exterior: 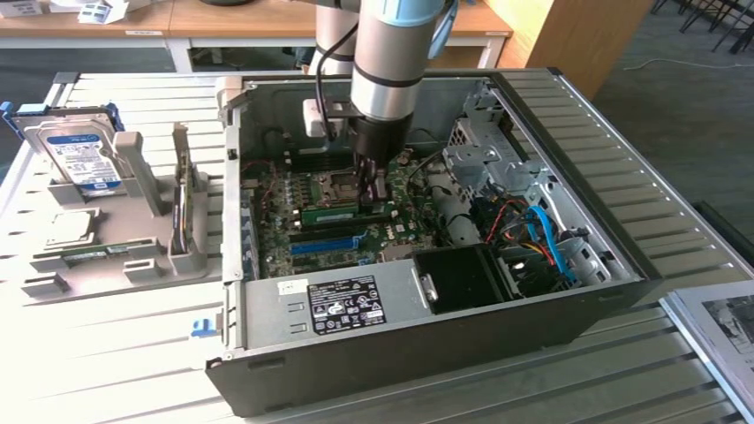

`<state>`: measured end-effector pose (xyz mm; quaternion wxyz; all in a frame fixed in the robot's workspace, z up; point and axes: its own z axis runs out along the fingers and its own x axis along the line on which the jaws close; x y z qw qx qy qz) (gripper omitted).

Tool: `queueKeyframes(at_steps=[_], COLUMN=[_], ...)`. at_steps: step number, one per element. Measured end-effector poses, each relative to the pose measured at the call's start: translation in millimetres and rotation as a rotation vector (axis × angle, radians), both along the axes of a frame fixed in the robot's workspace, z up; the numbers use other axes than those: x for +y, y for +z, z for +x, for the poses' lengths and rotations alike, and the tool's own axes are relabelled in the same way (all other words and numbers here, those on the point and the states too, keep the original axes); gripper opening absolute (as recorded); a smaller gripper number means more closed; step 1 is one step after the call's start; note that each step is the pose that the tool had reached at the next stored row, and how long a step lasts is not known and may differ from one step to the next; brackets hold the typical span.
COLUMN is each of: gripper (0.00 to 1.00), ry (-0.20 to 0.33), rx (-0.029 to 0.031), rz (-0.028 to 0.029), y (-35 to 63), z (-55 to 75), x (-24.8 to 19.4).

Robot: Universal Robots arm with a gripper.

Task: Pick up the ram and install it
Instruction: 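Insert the ram into the slot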

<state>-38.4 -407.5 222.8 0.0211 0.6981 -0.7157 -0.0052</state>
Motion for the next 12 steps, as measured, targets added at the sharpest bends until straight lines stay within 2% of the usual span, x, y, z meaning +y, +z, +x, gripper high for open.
queueKeyframes(at_steps=[12], gripper=[0.12], ry=[0.000], rx=[0.0001], rz=[-0.0002], y=[-3.7], z=[0.0], x=[0.0])
